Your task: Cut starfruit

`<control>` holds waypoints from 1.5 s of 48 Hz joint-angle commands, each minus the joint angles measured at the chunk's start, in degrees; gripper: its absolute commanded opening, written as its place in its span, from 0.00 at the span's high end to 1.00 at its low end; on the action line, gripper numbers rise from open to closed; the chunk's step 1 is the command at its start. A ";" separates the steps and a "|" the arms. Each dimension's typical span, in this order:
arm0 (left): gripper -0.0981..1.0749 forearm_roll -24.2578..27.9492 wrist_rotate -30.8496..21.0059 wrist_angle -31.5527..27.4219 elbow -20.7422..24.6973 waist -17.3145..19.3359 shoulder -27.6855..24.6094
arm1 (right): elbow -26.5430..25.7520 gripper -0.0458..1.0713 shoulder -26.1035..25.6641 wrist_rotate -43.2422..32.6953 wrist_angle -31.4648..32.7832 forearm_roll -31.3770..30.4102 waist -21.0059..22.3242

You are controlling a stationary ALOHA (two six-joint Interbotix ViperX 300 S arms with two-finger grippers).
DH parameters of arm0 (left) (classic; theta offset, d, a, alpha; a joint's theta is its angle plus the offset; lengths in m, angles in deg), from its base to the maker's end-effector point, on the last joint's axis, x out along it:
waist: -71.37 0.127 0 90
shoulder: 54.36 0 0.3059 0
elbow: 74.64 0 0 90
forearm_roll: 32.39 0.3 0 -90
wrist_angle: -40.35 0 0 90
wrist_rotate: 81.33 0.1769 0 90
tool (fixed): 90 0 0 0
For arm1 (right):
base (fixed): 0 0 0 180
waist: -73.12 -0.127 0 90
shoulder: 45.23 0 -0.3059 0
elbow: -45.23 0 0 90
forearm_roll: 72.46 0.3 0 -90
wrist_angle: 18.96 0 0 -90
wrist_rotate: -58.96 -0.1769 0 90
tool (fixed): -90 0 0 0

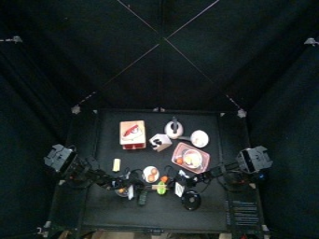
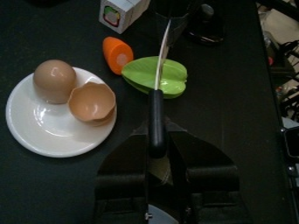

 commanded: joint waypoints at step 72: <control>0.53 9.93 0.09 -0.97 -0.88 2.46 6.24 | 1.23 0.59 -5.80 -0.09 -0.70 -0.79 0.88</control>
